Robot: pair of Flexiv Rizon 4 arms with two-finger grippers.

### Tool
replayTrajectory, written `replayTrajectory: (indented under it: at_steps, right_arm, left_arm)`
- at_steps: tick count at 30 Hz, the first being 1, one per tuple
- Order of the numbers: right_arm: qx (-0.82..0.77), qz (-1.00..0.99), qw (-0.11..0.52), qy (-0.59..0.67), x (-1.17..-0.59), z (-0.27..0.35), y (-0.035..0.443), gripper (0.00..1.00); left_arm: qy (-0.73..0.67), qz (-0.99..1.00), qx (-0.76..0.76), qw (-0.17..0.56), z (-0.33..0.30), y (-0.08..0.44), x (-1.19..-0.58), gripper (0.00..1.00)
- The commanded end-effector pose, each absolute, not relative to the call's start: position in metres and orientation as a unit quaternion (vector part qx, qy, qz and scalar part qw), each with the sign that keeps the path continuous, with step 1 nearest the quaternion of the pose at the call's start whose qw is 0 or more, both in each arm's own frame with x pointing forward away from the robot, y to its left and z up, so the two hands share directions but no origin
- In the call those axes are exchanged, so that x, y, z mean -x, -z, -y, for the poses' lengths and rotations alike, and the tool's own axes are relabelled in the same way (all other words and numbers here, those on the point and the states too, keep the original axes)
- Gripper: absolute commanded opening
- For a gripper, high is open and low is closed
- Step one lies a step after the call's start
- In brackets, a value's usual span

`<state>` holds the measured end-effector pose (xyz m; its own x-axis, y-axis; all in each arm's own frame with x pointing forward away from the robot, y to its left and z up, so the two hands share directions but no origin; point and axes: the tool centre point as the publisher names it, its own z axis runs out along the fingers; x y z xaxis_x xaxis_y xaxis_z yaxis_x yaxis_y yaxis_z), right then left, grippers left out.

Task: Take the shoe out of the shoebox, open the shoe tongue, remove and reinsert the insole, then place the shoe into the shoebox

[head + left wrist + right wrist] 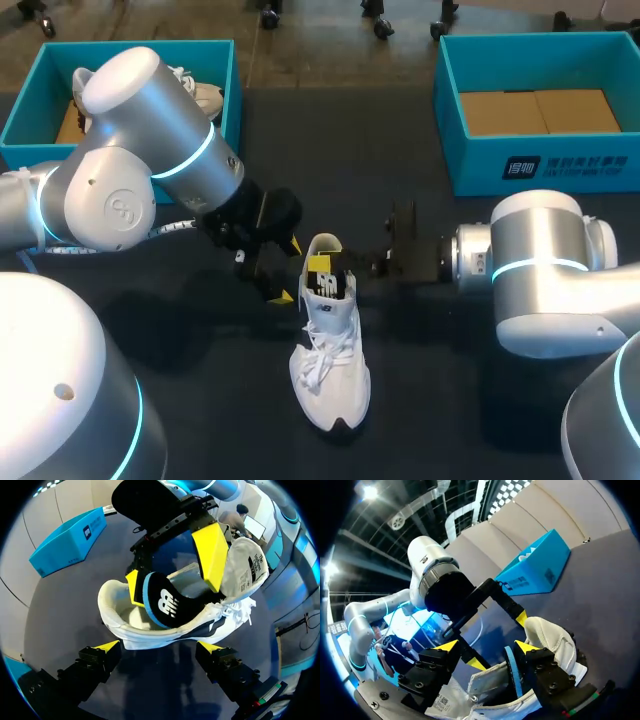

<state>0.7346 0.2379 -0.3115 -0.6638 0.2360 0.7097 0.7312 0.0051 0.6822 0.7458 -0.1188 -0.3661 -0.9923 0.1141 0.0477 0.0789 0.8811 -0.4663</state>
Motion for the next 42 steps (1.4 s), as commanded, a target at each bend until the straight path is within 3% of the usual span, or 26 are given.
replayTrajectory:
  at_steps: [1, 9, 18, 26, 28, 29, 42]
  right_arm:
    - [0.349, 0.694, 0.214, 0.592, -0.737, -0.224, 0.302, 0.71]
    - [0.347, 0.717, 0.212, 0.566, -0.742, -0.2, 0.293, 0.71]
    - [0.33, 0.734, 0.258, 0.535, -0.756, -0.172, 0.286, 0.75]
    - [0.31, 0.746, 0.344, 0.479, -0.772, -0.154, 0.285, 0.81]
    - [0.316, 0.749, 0.35, 0.466, -0.774, -0.15, 0.285, 0.85]
    - [0.313, 0.751, 0.361, 0.456, -0.776, -0.148, 0.285, 0.92]
    - [0.34, 0.775, 0.38, 0.374, -0.79, -0.135, 0.271, 0.98]
  left_arm:
    - [-0.239, 0.969, 0.05, 0.036, 0.119, 0.367, -0.745, 1.0]
    - [-0.239, 0.969, 0.05, 0.036, 0.119, 0.367, -0.745, 1.0]
    - [-0.239, 0.969, 0.05, 0.036, 0.119, 0.367, -0.745, 1.0]
    - [-0.22, 0.97, 0.081, 0.057, 0.095, 0.335, -0.75, 1.0]
    - [-0.214, 0.971, 0.087, 0.059, 0.087, 0.327, -0.751, 1.0]
    - [-0.209, 0.972, 0.089, 0.06, 0.082, 0.323, -0.752, 1.0]
    - [-0.169, 0.981, 0.079, 0.055, 0.029, 0.297, -0.77, 1.0]
